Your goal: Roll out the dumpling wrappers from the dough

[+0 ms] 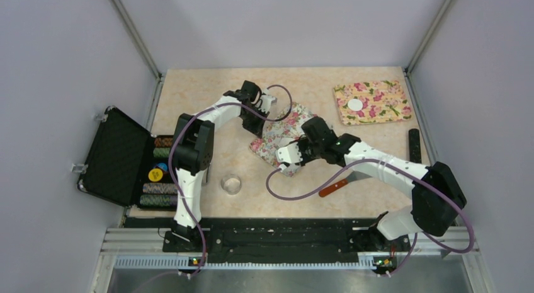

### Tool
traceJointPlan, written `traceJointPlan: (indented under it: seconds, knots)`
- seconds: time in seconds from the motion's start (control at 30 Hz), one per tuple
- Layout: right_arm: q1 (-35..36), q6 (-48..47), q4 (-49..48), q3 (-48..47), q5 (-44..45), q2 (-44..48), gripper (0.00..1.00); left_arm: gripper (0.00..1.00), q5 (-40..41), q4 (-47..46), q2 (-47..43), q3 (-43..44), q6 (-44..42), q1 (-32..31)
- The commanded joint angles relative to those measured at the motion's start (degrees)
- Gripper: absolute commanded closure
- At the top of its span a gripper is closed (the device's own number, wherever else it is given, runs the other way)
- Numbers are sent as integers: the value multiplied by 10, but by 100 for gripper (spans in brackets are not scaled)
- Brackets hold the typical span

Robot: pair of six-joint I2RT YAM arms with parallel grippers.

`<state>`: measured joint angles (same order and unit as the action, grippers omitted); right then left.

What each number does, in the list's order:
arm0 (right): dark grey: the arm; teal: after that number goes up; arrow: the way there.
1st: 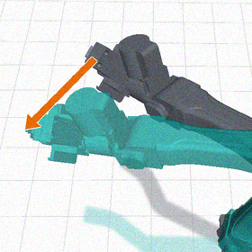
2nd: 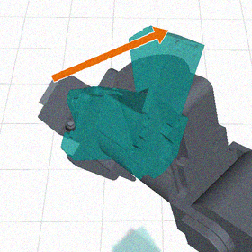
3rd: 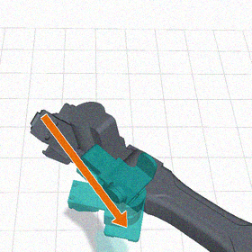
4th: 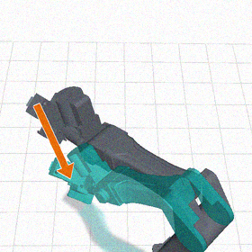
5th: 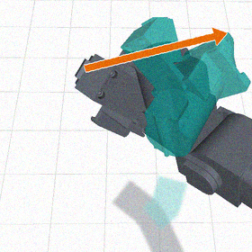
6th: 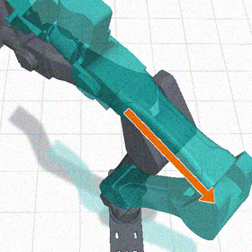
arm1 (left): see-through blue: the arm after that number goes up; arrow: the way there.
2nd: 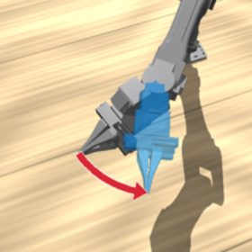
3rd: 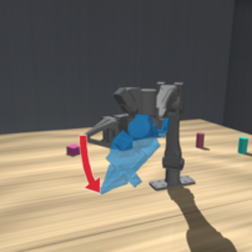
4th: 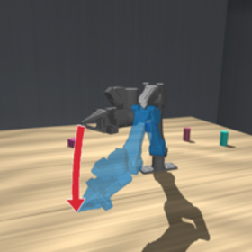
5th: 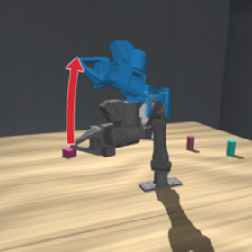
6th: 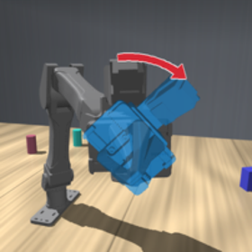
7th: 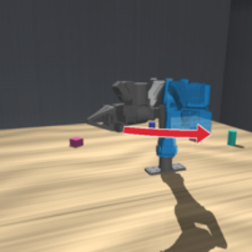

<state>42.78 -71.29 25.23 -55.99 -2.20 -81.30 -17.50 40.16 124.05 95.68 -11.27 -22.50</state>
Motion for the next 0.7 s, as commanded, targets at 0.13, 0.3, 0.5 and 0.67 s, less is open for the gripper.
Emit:
traceJointPlan:
  seconds: [0.13, 0.3, 0.5, 0.67]
  knots:
    - [39, -9, -51, 12, 8, -34, 100, 100, 19, 20, 20, 3, -20, 2]
    - [46, -8, -52, 8, 17, -56, 100, 100, 19, 19, 20, 3, -21, 1]
    - [60, -7, -29, 21, 20, -54, 100, 100, 18, 19, 18, 3, -21, 2]
    - [78, -6, 25, 44, 20, -26, 100, 100, 17, 19, 18, 2, -22, 1]
